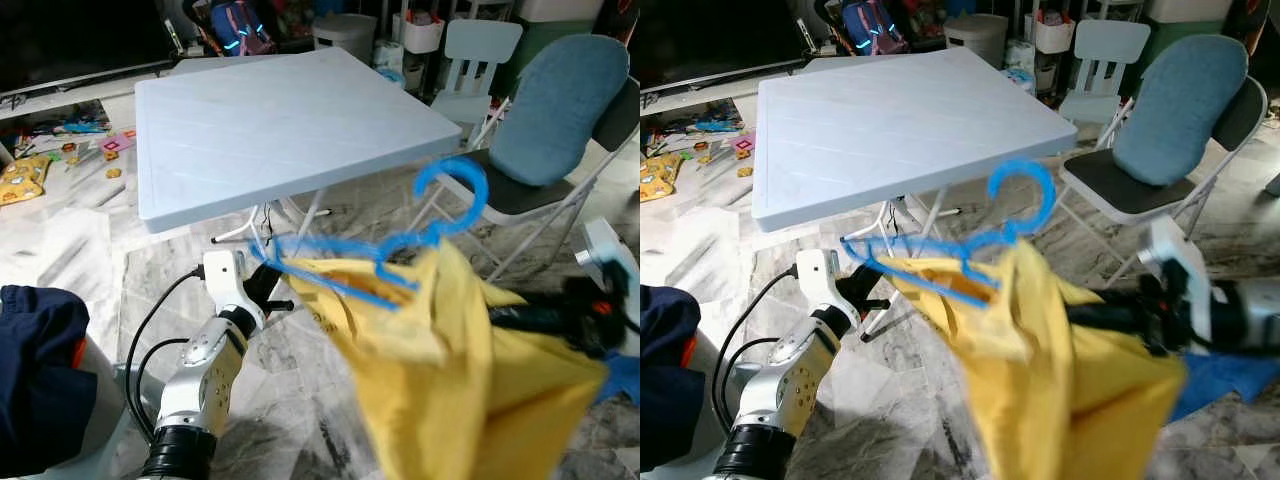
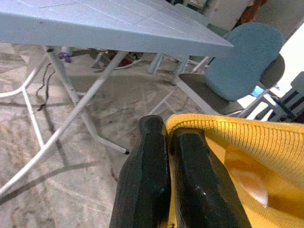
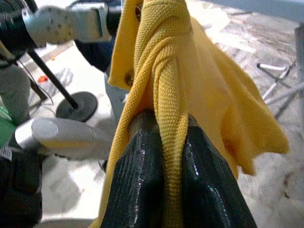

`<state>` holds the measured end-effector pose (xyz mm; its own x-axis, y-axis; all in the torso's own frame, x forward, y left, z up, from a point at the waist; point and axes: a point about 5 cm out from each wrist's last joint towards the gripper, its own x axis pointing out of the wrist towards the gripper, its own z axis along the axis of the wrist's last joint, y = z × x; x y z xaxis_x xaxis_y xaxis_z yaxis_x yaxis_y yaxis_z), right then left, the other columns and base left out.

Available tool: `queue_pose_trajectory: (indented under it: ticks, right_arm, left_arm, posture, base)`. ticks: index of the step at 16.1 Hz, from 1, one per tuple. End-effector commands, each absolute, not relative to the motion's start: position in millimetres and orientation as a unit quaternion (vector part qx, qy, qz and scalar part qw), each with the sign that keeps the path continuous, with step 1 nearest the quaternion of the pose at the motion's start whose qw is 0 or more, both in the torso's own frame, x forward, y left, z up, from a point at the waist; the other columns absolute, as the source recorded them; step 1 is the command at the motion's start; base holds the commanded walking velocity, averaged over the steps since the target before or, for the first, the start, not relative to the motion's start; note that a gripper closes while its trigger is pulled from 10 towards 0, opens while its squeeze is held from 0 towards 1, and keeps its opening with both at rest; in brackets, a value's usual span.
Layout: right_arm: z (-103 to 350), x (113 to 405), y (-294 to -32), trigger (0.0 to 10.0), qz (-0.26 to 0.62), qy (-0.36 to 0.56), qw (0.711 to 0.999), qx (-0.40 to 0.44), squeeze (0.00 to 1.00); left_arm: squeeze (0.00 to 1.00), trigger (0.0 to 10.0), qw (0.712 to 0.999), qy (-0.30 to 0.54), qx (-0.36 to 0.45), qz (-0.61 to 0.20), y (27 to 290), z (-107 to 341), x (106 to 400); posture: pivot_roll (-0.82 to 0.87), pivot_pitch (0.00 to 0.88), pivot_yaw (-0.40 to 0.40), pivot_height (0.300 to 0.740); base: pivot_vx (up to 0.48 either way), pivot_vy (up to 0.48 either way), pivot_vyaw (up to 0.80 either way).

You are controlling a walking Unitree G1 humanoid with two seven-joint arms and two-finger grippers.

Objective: Hang hanger

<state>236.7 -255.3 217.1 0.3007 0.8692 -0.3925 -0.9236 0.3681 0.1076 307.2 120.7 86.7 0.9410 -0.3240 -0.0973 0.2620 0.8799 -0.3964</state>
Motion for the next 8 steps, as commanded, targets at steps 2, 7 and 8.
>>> queue_pose_trajectory:
  ticks: [2,7,8]
  right_arm:
    - [243,242,-265,10.0,0.537,0.14,0.827,-0.088,0.0]
    - [228,283,-223,10.0,0.427,0.064,0.897,-0.093,0.0]
    - [220,286,-214,10.0,0.418,0.069,0.901,-0.098,0.0]
  left_arm:
    - [0.0,0.0,0.974,0.099,-0.18,-0.093,151,76,305]
    - [0.31,7.2,0.969,0.083,-0.06,-0.226,104,77,290]
    - [1.0,10.0,0.966,0.076,-0.032,-0.246,100,78,287]
  posture:
    - [-0.2,0.0,0.058,0.74]
    - [-0.19,0.0,0.055,0.74]
    - [-0.19,0.0,0.055,0.74]
  base:
    - [0.0,0.0,0.0]
    - [0.0,0.0,0.0]
    - [0.0,0.0,0.0]
